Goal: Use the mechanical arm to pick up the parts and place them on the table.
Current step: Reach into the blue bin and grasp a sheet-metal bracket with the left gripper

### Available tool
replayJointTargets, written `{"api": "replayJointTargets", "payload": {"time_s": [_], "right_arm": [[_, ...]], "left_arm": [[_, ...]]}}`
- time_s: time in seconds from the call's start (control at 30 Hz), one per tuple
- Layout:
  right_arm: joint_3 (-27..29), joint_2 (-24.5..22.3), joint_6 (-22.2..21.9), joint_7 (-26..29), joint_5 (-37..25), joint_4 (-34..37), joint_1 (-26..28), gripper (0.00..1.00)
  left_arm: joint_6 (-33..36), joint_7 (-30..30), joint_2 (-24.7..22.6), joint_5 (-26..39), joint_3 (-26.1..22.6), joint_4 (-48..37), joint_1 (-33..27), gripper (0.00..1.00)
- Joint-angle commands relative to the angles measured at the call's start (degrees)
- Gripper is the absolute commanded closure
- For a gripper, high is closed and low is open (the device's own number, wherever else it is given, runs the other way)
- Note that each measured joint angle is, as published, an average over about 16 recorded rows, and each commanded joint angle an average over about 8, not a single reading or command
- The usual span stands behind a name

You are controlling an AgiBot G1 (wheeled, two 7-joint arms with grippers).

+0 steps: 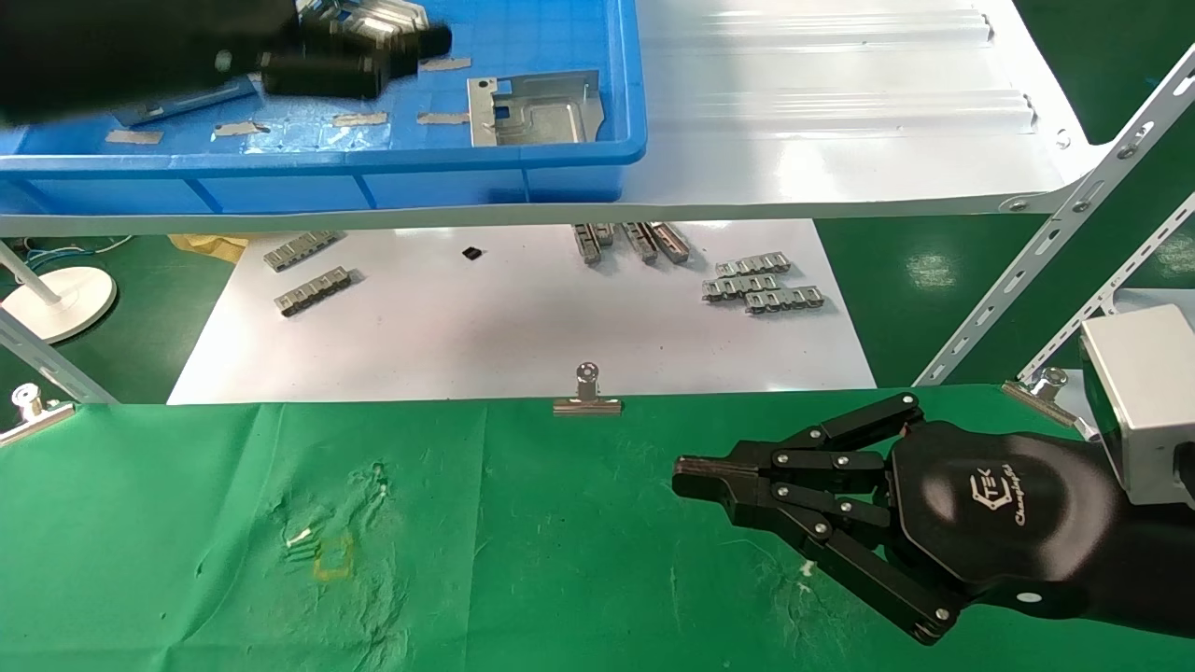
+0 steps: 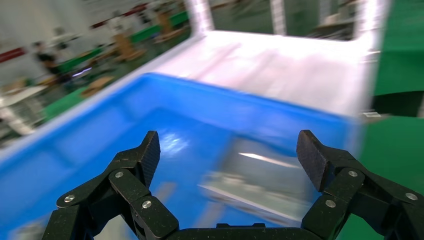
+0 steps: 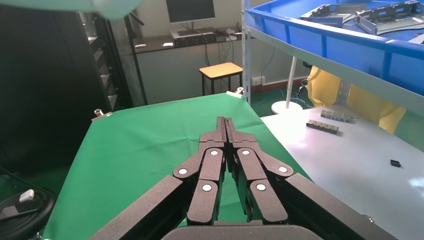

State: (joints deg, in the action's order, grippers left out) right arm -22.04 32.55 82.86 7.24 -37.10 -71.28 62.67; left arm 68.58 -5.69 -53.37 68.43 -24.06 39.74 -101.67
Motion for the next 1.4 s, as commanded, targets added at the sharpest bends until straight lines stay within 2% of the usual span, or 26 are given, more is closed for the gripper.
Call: {"api": "replayJointTargets", "payload": {"time_s": [0.03, 0.33, 0.53, 0.57, 0.7, 0.83, 0.87, 1.4], "right_arm": [[0.0, 0.0, 0.0, 0.0, 0.0, 0.0, 0.0, 1.0], [0.0, 0.0, 0.0, 0.0, 0.0, 0.0, 0.0, 1.0], [0.0, 0.0, 0.0, 0.0, 0.0, 0.0, 0.0, 1.0], [0.0, 0.0, 0.0, 0.0, 0.0, 0.0, 0.0, 1.0], [0.0, 0.0, 0.0, 0.0, 0.0, 0.0, 0.0, 1.0], [0.0, 0.0, 0.0, 0.0, 0.0, 0.0, 0.0, 1.0], [0.0, 0.0, 0.0, 0.0, 0.0, 0.0, 0.0, 1.0], [0.0, 0.0, 0.0, 0.0, 0.0, 0.0, 0.0, 1.0]], "left_arm": [[-2.4, 1.0, -2.8, 3.3, -1.4, -5.7, -4.2, 0.0], [-12.4, 6.6, -9.9, 10.0, -4.2, -25.1, -13.3, 0.0], [-22.2, 6.9, -13.3, 11.8, -4.8, -33.7, -16.2, 0.0], [-23.9, 6.7, -13.9, 12.1, -5.0, -34.8, -16.5, 0.02], [-28.0, 5.4, -15.8, 13.6, -6.0, -38.2, -17.5, 0.5], [-28.7, 3.7, -16.7, 15.2, -7.0, -40.4, -18.4, 0.98], [-28.6, 3.2, -16.8, 15.5, -7.2, -40.8, -18.6, 1.0], [-26.9, -2.9, -16.7, 17.0, -8.3, -41.9, -19.4, 1.0]]}}
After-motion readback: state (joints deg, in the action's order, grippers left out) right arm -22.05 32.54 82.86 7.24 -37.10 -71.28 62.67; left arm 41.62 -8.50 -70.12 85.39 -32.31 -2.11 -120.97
